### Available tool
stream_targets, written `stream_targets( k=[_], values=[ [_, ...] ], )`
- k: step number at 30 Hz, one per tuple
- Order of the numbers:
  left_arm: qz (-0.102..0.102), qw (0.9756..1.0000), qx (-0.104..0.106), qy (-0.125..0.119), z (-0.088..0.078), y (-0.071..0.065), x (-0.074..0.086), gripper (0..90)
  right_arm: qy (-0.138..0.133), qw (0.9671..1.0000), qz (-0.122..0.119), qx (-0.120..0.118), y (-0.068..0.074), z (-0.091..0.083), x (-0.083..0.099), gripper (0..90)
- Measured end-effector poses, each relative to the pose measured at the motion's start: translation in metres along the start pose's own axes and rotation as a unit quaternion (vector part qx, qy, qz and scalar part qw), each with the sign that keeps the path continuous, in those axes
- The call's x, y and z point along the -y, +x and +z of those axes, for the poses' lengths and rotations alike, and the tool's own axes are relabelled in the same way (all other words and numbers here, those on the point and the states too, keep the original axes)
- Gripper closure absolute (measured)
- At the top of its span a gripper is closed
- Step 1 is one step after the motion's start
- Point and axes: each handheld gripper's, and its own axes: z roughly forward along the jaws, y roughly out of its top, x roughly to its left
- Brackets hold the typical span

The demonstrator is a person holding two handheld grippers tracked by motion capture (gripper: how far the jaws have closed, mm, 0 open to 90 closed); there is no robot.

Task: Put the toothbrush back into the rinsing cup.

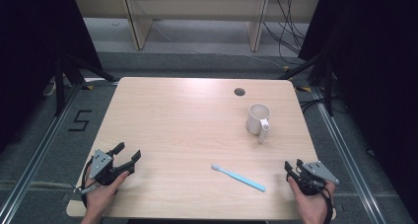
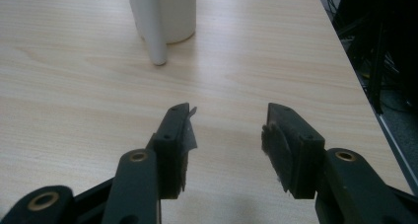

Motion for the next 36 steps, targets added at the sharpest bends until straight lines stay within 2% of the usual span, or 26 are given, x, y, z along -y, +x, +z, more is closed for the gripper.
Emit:
stream_targets(
  k=[1, 2, 6, 8, 9, 10, 11, 12, 13, 15, 16, 17, 19, 20, 21, 23, 24, 26, 27, 28, 31, 32, 33, 34, 35, 36],
  values=[
    [0.002, 1.0000, -0.001, 0.002, 0.000, 0.000, 0.000, 27.9, 0.002, 1.0000, 0.002, -0.004, 0.000, 0.000, -0.001, 53.2],
    [0.005, 1.0000, -0.001, 0.000, 0.001, -0.001, 0.000, 27.9, -0.003, 0.9998, -0.016, -0.009, -0.003, 0.001, -0.002, 53.2],
    [0.005, 1.0000, -0.003, 0.004, 0.001, -0.001, 0.000, 28.0, 0.004, 0.9997, -0.022, -0.009, -0.004, 0.003, -0.004, 53.1],
    [0.006, 1.0000, 0.001, -0.002, 0.002, -0.001, 0.000, 27.9, 0.011, 0.9998, -0.014, -0.012, -0.003, 0.004, -0.006, 53.1],
    [0.005, 1.0000, 0.002, -0.007, 0.001, -0.001, 0.000, 27.9, 0.018, 0.9998, 0.008, -0.007, 0.001, 0.003, -0.006, 53.0],
    [0.005, 1.0000, 0.002, -0.007, 0.001, -0.001, 0.000, 27.8, 0.018, 0.9998, 0.001, -0.010, 0.001, 0.004, -0.008, 52.9],
    [0.006, 1.0000, 0.000, -0.004, -0.001, -0.001, 0.000, 27.8, 0.015, 0.9996, -0.022, -0.009, -0.001, 0.005, -0.011, 52.8],
    [0.008, 0.9999, 0.003, -0.008, 0.000, -0.002, 0.001, 27.8, 0.029, 0.9995, -0.012, -0.008, 0.002, 0.003, -0.012, 52.6],
    [0.011, 0.9999, 0.002, -0.002, -0.001, -0.002, 0.000, 27.9, 0.027, 0.9992, -0.024, -0.015, 0.000, 0.005, -0.015, 52.3],
    [0.015, 0.9998, 0.006, -0.009, 0.001, -0.002, 0.001, 28.6, 0.045, 0.9983, -0.032, -0.015, 0.000, 0.004, -0.018, 52.2],
    [0.017, 0.9998, 0.003, 0.003, 0.000, -0.003, 0.000, 28.6, 0.065, 0.9968, -0.044, -0.018, -0.001, 0.007, -0.023, 52.8],
    [0.017, 0.9998, 0.003, 0.003, 0.000, -0.003, 0.000, 28.6, 0.084, 0.9960, -0.024, -0.016, 0.002, 0.005, -0.025, 52.9],
    [0.012, 0.9999, 0.003, 0.004, 0.001, -0.002, 0.000, 28.4, 0.100, 0.9943, -0.025, -0.026, -0.001, 0.007, -0.030, 53.0],
    [0.010, 0.9999, 0.001, 0.002, 0.000, -0.002, 0.000, 28.2, 0.107, 0.9926, -0.052, -0.027, -0.006, 0.008, -0.035, 53.5],
    [0.012, 0.9999, 0.003, -0.004, 0.001, -0.002, 0.000, 28.2, 0.111, 0.9926, -0.043, -0.025, -0.005, 0.010, -0.037, 53.9],
    [0.018, 0.9998, 0.003, 0.002, 0.000, -0.004, 0.000, 28.2, 0.132, 0.9882, -0.072, -0.030, -0.008, 0.010, -0.042, 53.7],
    [0.019, 0.9998, 0.003, 0.003, 0.000, -0.004, 0.000, 28.3, 0.144, 0.9869, -0.066, -0.033, -0.007, 0.010, -0.044, 53.6],
    [0.023, 0.9997, 0.003, 0.007, 0.000, -0.005, 0.000, 28.2, 0.167, 0.9820, -0.083, -0.033, -0.009, 0.011, -0.049, 53.6],
    [0.023, 0.9997, 0.003, 0.007, 0.000, -0.005, 0.000, 28.3, 0.167, 0.9820, -0.083, -0.033, -0.009, 0.011, -0.049, 53.6],
    [0.023, 0.9997, 0.003, 0.007, 0.000, -0.006, 0.000, 28.4, 0.192, 0.9789, -0.066, -0.025, -0.006, 0.011, -0.052, 53.7],
    [0.021, 0.9998, 0.007, -0.001, 0.002, -0.005, 0.000, 28.3, 0.219, 0.9722, -0.077, -0.032, -0.009, 0.013, -0.058, 54.7],
    [0.020, 0.9997, 0.004, 0.010, 0.001, -0.005, 0.000, 28.2, 0.228, 0.9694, -0.083, -0.037, -0.010, 0.014, -0.059, 55.4],
    [0.019, 0.9998, 0.005, 0.000, 0.003, -0.005, 0.000, 28.2, 0.240, 0.9675, -0.070, -0.036, -0.008, 0.013, -0.061, 55.7],
    [0.019, 0.9998, 0.007, 0.002, 0.003, -0.005, 0.000, 28.2, 0.248, 0.9631, -0.095, -0.043, -0.011, 0.015, -0.063, 56.1],
    [0.019, 0.9998, 0.008, 0.003, 0.003, -0.005, 0.000, 28.2, 0.252, 0.9619, -0.095, -0.046, -0.011, 0.015, -0.064, 56.2],
    [0.019, 0.9998, 0.008, 0.003, 0.003, -0.005, 0.000, 28.3, 0.265, 0.9583, -0.095, -0.050, -0.011, 0.015, -0.065, 56.3]
  ],
)
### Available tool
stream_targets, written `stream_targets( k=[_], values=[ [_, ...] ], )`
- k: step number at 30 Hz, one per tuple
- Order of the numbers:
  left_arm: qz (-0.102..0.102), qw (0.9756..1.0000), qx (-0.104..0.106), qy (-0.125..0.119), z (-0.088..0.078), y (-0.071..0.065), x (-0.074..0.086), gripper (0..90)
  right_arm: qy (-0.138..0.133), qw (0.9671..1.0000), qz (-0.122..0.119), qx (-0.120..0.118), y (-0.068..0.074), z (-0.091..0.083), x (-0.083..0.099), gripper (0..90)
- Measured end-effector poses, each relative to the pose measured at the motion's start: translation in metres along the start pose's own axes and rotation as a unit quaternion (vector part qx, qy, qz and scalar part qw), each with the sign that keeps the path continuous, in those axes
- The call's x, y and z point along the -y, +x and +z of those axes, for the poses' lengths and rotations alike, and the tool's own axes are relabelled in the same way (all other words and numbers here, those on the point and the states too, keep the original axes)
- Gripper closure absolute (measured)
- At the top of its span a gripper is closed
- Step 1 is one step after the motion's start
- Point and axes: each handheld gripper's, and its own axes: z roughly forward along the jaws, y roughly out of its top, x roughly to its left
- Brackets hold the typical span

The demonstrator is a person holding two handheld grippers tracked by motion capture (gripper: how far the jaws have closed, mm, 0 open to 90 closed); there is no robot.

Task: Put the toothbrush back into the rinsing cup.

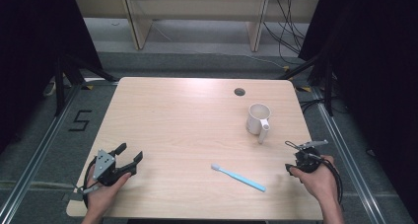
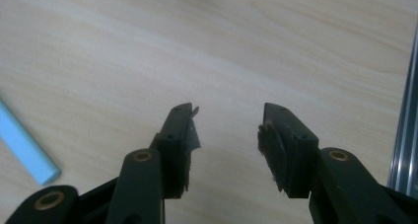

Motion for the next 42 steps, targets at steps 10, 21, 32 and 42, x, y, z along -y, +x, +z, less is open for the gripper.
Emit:
stream_targets(
  k=[10, 21, 32, 42],
  values=[
    [-0.003, 1.0000, -0.001, 0.007, -0.002, 0.001, -0.001, 28.4, 0.086, 0.9960, 0.006, -0.022, 0.001, 0.003, -0.008, 56.6],
    [0.003, 1.0000, 0.000, 0.001, 0.001, -0.001, 0.000, 28.6, 0.117, 0.9930, 0.003, -0.016, 0.005, 0.006, -0.009, 57.1],
    [0.002, 1.0000, 0.000, 0.001, 0.000, -0.001, 0.000, 28.6, 0.124, 0.9918, -0.018, -0.024, 0.004, 0.006, -0.009, 57.2],
    [0.003, 1.0000, 0.001, 0.002, 0.000, -0.001, 0.000, 28.6, 0.147, 0.9874, -0.042, -0.041, 0.005, 0.006, -0.008, 57.0]
  ],
)
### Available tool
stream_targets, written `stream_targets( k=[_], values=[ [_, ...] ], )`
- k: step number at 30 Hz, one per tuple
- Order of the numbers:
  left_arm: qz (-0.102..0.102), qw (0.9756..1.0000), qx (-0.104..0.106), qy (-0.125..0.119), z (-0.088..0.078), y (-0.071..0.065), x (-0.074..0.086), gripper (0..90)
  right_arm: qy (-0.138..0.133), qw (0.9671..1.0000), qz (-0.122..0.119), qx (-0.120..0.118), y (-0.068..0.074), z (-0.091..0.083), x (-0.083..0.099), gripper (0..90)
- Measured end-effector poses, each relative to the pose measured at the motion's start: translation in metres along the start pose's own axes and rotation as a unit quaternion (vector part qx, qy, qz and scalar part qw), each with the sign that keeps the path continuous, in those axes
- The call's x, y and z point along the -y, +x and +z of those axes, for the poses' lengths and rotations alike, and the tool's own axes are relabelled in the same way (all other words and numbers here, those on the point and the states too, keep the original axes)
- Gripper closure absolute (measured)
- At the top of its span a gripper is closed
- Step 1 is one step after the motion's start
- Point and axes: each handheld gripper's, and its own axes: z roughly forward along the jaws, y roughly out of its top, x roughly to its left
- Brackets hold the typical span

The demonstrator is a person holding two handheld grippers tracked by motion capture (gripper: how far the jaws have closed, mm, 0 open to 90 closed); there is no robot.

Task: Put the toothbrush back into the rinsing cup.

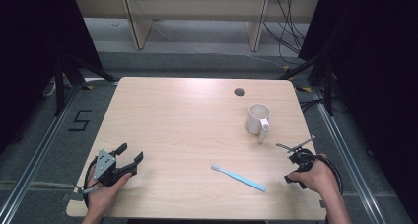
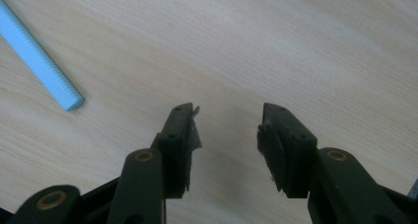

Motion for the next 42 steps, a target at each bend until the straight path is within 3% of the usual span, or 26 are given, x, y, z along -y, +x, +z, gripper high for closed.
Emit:
stream_targets(
  k=[1, 2, 3, 4, 7, 8, 9, 10, 19, 23, 29, 30, 33, 34, 35, 42],
  values=[
    [0.000, 1.0000, 0.000, 0.000, 0.000, 0.000, 0.000, 28.6, 0.003, 1.0000, -0.003, 0.000, 0.000, 0.000, 0.000, 57.0],
    [-0.001, 1.0000, 0.000, 0.000, 0.000, 0.000, 0.000, 28.6, 0.021, 0.9995, 0.022, -0.006, 0.004, -0.001, -0.002, 56.9],
    [0.000, 1.0000, 0.000, 0.000, 0.000, 0.000, 0.000, 28.6, 0.023, 0.9995, 0.023, -0.004, 0.005, 0.000, -0.002, 56.8],
    [0.000, 1.0000, 0.000, 0.000, 0.000, 0.000, 0.000, 28.6, 0.016, 0.9998, -0.010, 0.003, 0.000, 0.002, 0.000, 56.8],
    [0.000, 1.0000, 0.001, 0.005, -0.001, 0.000, 0.000, 28.6, 0.018, 0.9996, -0.023, 0.003, 0.000, 0.002, 0.000, 56.8],
    [0.000, 1.0000, 0.000, 0.009, -0.001, -0.001, -0.001, 28.6, 0.026, 0.9996, 0.008, 0.001, 0.005, 0.002, -0.002, 56.7],
    [0.000, 1.0000, 0.000, 0.009, -0.001, -0.001, -0.001, 28.6, 0.026, 0.9996, 0.008, 0.001, 0.005, 0.002, -0.002, 56.7],
    [0.000, 1.0000, -0.001, 0.010, -0.001, -0.001, -0.001, 28.6, 0.025, 0.9996, -0.013, 0.002, 0.002, 0.003, -0.001, 56.7],
    [-0.002, 1.0000, 0.000, 0.001, 0.000, -0.001, 0.000, 28.6, 0.025, 0.9995, -0.021, 0.001, 0.006, 0.002, 0.000, 56.7],
    [0.000, 1.0000, 0.000, 0.008, -0.001, -0.001, -0.001, 28.6, 0.033, 0.9986, -0.041, -0.007, 0.007, 0.003, 0.001, 56.7],
    [-0.002, 1.0000, 0.002, 0.001, 0.001, -0.001, 0.000, 28.5, 0.044, 0.9967, -0.068, -0.012, 0.011, 0.003, 0.000, 54.7],
    [-0.002, 1.0000, 0.002, 0.004, 0.000, -0.001, 0.000, 28.5, 0.046, 0.9946, -0.091, -0.021, 0.012, 0.004, -0.001, 54.0],
    [-0.001, 1.0000, 0.001, 0.008, 0.000, -0.001, -0.001, 28.5, 0.053, 0.9947, -0.086, -0.021, 0.016, 0.004, -0.001, 53.3],
    [-0.001, 1.0000, 0.004, 0.002, 0.000, -0.001, 0.000, 28.5, 0.057, 0.9931, -0.100, -0.022, 0.018, 0.004, -0.002, 52.4],
    [0.001, 0.9999, 0.001, 0.010, -0.001, -0.001, -0.001, 28.5, 0.059, 0.9934, -0.096, -0.021, 0.019, 0.003, -0.003, 52.2],
    [0.000, 1.0000, 0.000, 0.009, 0.000, -0.002, -0.001, 28.5, 0.057, 0.9909, -0.121, -0.017, 0.026, 0.002, -0.009, 51.1]
  ],
)
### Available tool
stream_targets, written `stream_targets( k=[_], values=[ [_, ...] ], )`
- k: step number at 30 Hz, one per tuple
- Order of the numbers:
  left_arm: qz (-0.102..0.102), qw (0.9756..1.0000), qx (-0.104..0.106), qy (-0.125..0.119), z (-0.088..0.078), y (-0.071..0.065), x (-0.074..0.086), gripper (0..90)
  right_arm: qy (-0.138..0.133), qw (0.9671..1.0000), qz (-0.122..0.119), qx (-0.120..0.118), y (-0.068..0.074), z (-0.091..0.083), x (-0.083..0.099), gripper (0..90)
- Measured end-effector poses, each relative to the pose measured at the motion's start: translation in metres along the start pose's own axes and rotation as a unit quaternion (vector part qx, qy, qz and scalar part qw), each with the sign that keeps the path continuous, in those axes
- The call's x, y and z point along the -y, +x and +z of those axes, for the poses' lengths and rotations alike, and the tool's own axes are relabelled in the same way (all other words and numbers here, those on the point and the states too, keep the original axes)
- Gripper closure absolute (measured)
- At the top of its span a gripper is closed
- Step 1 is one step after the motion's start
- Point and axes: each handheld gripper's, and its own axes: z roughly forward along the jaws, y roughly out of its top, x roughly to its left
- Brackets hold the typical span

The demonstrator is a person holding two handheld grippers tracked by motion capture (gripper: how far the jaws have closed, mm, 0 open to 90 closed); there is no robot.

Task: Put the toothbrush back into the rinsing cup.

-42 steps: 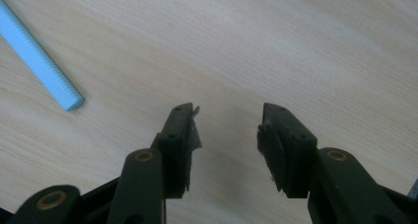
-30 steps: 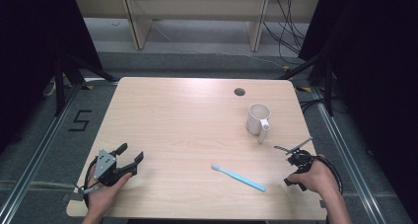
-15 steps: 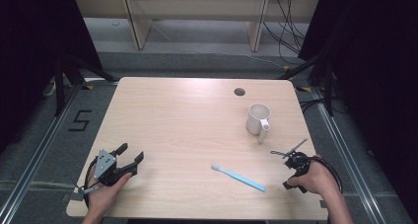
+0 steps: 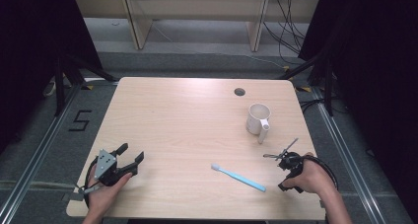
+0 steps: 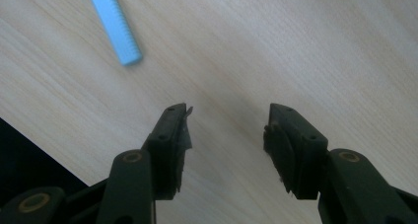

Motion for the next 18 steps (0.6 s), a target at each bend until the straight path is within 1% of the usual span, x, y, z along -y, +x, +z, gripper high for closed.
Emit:
stream_targets(
  k=[1, 2, 5, 6, 8, 9, 10, 12, 14, 15, 16, 17, 18],
  values=[
    [0.000, 1.0000, 0.000, 0.000, 0.000, 0.000, 0.000, 28.5, -0.002, 0.9999, -0.016, -0.003, -0.001, -0.001, -0.002, 51.0],
    [0.000, 1.0000, 0.000, 0.000, 0.000, 0.000, 0.000, 28.5, 0.000, 1.0000, -0.001, -0.001, 0.003, -0.002, -0.003, 50.7],
    [0.001, 1.0000, 0.000, 0.001, 0.000, -0.001, 0.000, 28.6, -0.001, 1.0000, -0.007, 0.000, 0.004, -0.002, -0.005, 50.3],
    [0.001, 1.0000, 0.000, 0.001, 0.000, -0.001, 0.000, 28.6, -0.003, 0.9999, -0.017, -0.002, 0.004, -0.002, -0.006, 50.1],
    [0.001, 1.0000, 0.000, 0.001, 0.000, -0.001, 0.000, 28.6, -0.004, 0.9998, -0.019, -0.002, 0.005, -0.003, -0.007, 50.0],
    [0.001, 1.0000, 0.000, 0.001, 0.000, -0.001, 0.000, 28.6, 0.000, 0.9999, -0.012, 0.000, 0.007, -0.003, -0.007, 50.0],
    [0.000, 1.0000, 0.000, 0.001, 0.000, -0.001, 0.000, 28.6, -0.005, 0.9995, -0.031, -0.003, 0.005, -0.002, -0.008, 50.0],
    [0.000, 1.0000, 0.001, -0.002, 0.000, -0.001, 0.000, 28.6, -0.003, 0.9995, -0.031, -0.002, 0.007, -0.003, -0.009, 49.9],
    [-0.001, 1.0000, 0.001, 0.000, 0.000, 0.000, 0.000, 28.5, -0.005, 0.9988, -0.049, 0.002, 0.008, -0.002, -0.010, 49.7],
    [-0.001, 1.0000, 0.001, 0.000, 0.000, 0.000, 0.000, 28.5, -0.002, 0.9992, -0.041, 0.003, 0.011, -0.002, -0.011, 49.5],
    [-0.001, 1.0000, 0.001, 0.000, 0.000, 0.000, 0.000, 28.5, -0.002, 0.9987, -0.051, 0.001, 0.011, -0.003, -0.012, 49.5],
    [-0.001, 1.0000, 0.001, 0.000, 0.000, 0.000, 0.000, 28.5, -0.002, 0.9987, -0.051, 0.001, 0.011, -0.003, -0.012, 49.5],
    [-0.001, 1.0000, 0.001, 0.000, 0.000, 0.000, 0.000, 28.5, 0.006, 0.9994, -0.034, 0.002, 0.015, -0.003, -0.013, 49.4]
  ],
)
